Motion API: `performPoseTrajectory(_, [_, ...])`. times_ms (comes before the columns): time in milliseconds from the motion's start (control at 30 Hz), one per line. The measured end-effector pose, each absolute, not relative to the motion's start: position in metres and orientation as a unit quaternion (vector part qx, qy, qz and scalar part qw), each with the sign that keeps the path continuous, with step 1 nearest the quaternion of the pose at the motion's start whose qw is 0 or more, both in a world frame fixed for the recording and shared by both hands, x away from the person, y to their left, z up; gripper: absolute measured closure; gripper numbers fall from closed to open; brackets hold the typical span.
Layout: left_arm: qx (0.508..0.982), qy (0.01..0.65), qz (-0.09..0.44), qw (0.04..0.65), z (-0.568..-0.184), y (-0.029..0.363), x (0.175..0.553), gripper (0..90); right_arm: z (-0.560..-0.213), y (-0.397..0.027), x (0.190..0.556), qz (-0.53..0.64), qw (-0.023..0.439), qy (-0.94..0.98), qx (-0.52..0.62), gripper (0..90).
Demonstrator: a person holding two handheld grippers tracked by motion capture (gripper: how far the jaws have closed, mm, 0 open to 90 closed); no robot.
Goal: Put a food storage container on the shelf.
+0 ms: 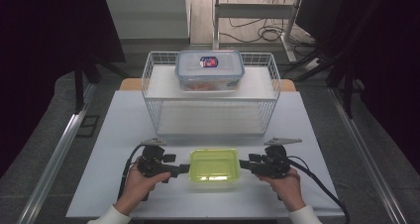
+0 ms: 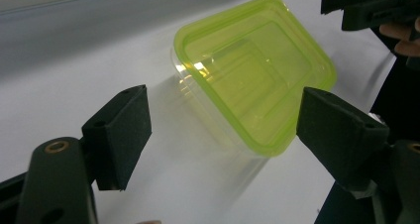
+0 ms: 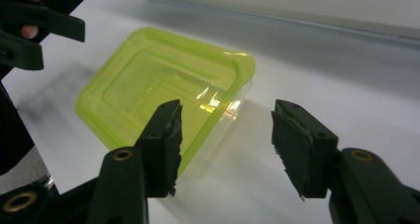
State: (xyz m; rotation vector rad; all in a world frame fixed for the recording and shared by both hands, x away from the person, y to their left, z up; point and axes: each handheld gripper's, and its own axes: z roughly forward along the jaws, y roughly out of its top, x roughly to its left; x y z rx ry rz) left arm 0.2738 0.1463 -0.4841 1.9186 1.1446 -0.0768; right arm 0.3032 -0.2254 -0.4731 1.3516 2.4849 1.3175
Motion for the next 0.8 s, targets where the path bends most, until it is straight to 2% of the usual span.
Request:
performPoseTrajectory(500, [0.76,0.491,-0.071,0.42,-0.502,0.125,0.288,26.3,-0.483,-0.218,0.306,0.423,-0.012,0.787,0.449,42.8])
performPoseTrajectory(800, [0.751,0.5,-0.09,0.421,-0.509,0.123,0.295,35.7,-0.492,-0.213,0.31,0.416,-0.021,0.788,0.454,42.8])
